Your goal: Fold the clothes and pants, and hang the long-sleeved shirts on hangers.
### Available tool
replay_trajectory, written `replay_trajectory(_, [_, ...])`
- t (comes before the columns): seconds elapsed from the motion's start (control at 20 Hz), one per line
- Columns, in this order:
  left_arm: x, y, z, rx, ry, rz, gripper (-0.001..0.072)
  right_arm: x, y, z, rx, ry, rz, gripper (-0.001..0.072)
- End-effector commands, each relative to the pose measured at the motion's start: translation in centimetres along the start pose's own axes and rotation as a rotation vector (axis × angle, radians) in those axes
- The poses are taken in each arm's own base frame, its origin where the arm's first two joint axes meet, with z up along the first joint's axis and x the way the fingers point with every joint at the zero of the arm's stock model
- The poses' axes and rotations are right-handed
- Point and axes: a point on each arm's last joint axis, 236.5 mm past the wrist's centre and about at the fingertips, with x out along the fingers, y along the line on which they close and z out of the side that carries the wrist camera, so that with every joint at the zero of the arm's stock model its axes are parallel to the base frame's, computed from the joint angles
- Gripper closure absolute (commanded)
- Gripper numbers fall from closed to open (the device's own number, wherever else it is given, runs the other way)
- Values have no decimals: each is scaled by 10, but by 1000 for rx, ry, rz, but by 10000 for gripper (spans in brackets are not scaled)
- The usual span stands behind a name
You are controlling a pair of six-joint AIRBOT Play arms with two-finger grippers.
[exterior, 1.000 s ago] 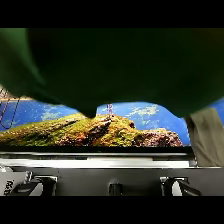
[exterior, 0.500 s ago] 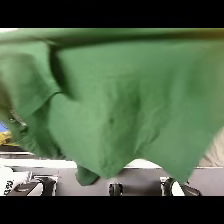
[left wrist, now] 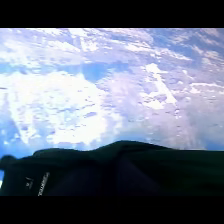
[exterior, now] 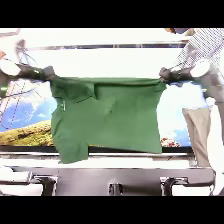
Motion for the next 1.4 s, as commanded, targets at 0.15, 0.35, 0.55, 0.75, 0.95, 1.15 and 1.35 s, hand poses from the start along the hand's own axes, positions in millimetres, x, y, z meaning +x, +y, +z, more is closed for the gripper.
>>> replay_trajectory(0.15, [102,6,-54,-54,127,-16,656,96,-23,-30,130,36,13,678])
replay_trajectory(0.35, [84,6,-53,-81,193,-38,267,75,-12,-31,104,103,35,355])
replay_trajectory(0.55, [16,33,-46,-44,289,-32,268,-11,-30,-28,-36,210,27,290])
replay_trajectory(0.75, [-58,68,-53,-93,317,2,268,-90,-77,-48,-36,240,-21,297])
replay_trajectory(0.95, [-97,94,-114,-202,364,42,269,-115,-109,-164,92,415,-40,295])
replay_trajectory(1.15, [-108,106,-166,-250,422,77,269,-108,-117,-248,195,505,-46,282])
replay_trajectory(1.35, [-105,107,-182,-262,463,79,268,-102,-122,-300,221,598,-35,275])
